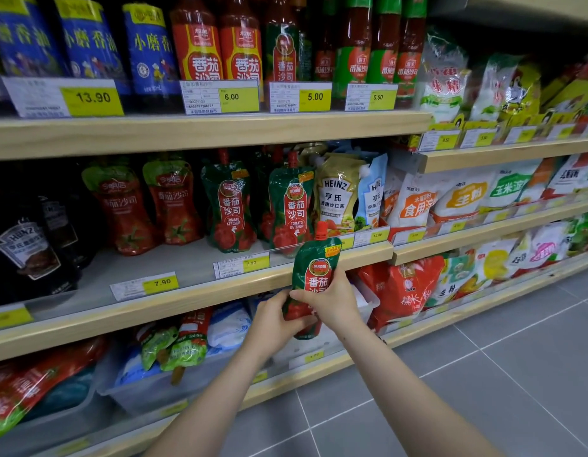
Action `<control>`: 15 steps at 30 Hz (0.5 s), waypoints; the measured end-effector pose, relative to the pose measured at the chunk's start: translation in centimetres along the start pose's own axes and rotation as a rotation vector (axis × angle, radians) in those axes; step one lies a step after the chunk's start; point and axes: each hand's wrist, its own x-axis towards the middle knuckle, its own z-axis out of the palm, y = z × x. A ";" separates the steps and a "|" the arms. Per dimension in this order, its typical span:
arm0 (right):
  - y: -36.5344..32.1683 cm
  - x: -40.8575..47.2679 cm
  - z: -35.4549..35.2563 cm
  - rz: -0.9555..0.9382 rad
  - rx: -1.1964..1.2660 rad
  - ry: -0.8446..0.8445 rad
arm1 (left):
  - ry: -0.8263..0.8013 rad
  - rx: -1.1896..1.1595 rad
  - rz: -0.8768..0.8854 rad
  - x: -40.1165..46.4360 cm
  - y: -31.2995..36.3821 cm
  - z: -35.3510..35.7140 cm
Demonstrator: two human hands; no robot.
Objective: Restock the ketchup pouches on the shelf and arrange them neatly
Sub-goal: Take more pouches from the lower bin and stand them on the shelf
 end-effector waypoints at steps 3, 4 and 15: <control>-1.5 0.5 -0.3 -0.056 0.079 0.016 | -0.009 0.111 0.088 -0.1 -0.3 -3.6; -2.3 0.8 -0.4 -0.083 0.103 0.018 | 0.069 0.202 0.151 -0.1 -0.3 -5.4; -11.5 3.4 3.8 -0.412 0.111 0.059 | 0.350 1.026 0.301 -0.3 -3.4 -14.9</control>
